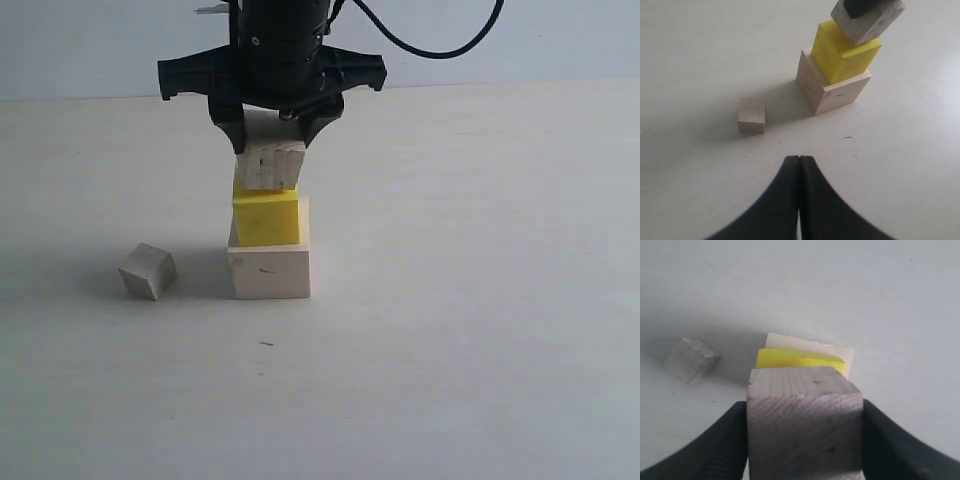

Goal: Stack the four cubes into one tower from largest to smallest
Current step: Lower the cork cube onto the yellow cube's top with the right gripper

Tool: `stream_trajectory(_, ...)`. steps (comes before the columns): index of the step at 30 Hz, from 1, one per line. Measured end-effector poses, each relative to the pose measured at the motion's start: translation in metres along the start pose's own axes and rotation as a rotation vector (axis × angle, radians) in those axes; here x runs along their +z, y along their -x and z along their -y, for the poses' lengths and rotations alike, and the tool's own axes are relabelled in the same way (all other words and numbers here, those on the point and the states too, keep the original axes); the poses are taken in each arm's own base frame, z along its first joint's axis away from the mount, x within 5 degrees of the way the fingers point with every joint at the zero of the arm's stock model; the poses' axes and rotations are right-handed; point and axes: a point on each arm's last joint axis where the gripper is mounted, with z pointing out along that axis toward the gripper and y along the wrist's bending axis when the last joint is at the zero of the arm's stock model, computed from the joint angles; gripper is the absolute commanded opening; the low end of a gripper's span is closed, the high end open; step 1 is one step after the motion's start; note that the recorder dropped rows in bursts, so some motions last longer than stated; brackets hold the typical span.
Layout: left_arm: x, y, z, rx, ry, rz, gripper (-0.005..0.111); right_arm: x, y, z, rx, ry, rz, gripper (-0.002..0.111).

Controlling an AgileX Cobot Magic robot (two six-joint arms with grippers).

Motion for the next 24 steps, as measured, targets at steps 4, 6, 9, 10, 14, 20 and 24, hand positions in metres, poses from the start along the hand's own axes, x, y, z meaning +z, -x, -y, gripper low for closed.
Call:
stream_trajectory(4,0.0000,0.0000,0.0000,0.000,0.000,0.000,0.000,0.0000,0.0000,0.0000,0.013,0.000,0.000,0.000)
stream_trajectory(6,0.0000,0.0000,0.0000,0.000,0.000,0.000,0.000,0.0000,0.0000,0.0000,0.023,0.000,0.000,0.000)
stream_trajectory(9,0.0000,0.0000,0.0000,0.000,0.000,0.000,0.000,0.0000,0.0000,0.0000,0.027,0.000,0.000,0.000)
stream_trajectory(10,0.0000,0.0000,0.0000,0.000,0.000,0.000,0.000,0.0000,0.0000,0.0000,0.029,0.000,0.000,0.000)
stream_trajectory(14,0.0000,0.0000,0.0000,0.000,0.000,0.000,0.000,0.0000,0.0000,0.0000,0.033,0.000,0.000,0.000)
stream_trajectory(20,0.0000,0.0000,0.0000,0.000,0.000,0.000,0.000,0.0001,0.0012,0.0016,0.043,-0.017,0.013,0.000)
stream_trajectory(24,0.0000,0.0000,0.0000,0.000,0.000,0.000,0.000,0.0001,0.0017,0.0024,0.040,-0.026,0.019,0.000)
